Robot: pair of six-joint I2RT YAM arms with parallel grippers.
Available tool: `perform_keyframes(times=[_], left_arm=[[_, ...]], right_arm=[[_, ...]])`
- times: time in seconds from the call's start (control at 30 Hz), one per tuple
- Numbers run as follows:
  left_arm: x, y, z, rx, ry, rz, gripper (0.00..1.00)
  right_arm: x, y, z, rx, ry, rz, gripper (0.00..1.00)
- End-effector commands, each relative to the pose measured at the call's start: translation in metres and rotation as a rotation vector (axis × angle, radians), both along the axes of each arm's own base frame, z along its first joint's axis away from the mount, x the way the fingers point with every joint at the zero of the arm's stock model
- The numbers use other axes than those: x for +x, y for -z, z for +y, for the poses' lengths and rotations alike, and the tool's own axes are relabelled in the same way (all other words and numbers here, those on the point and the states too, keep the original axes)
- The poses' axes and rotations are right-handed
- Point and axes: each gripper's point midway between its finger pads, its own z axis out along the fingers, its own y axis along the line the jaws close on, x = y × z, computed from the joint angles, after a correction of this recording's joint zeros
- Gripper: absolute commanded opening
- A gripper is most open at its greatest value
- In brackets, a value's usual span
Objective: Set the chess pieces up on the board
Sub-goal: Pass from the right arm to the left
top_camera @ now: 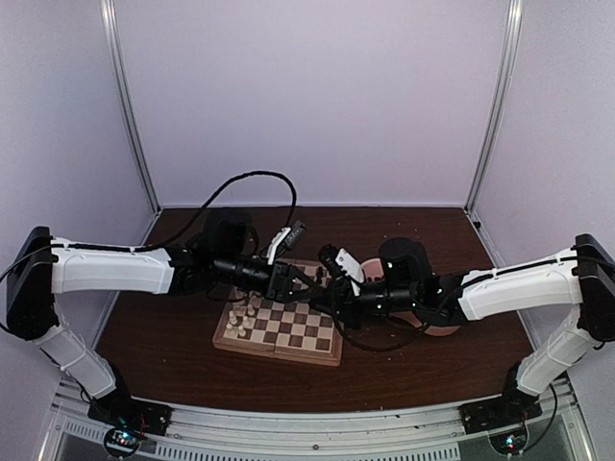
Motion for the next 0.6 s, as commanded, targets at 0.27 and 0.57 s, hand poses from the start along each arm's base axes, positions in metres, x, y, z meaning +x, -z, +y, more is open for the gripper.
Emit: perform_keyframes(times=[0.27, 0.57], left_arm=[[0.0015, -0.0045, 0.0024, 0.025, 0.01, -0.044, 0.29], [0.0026, -0.0041, 0.0028, 0.029, 0.006, -0.049, 0.03]], right_arm=[[0.002, -0.0086, 0.002, 0.005, 0.002, -0.022, 0.0], [0.0029, -0.0088, 0.0009, 0.004, 0.01, -0.025, 0.04]])
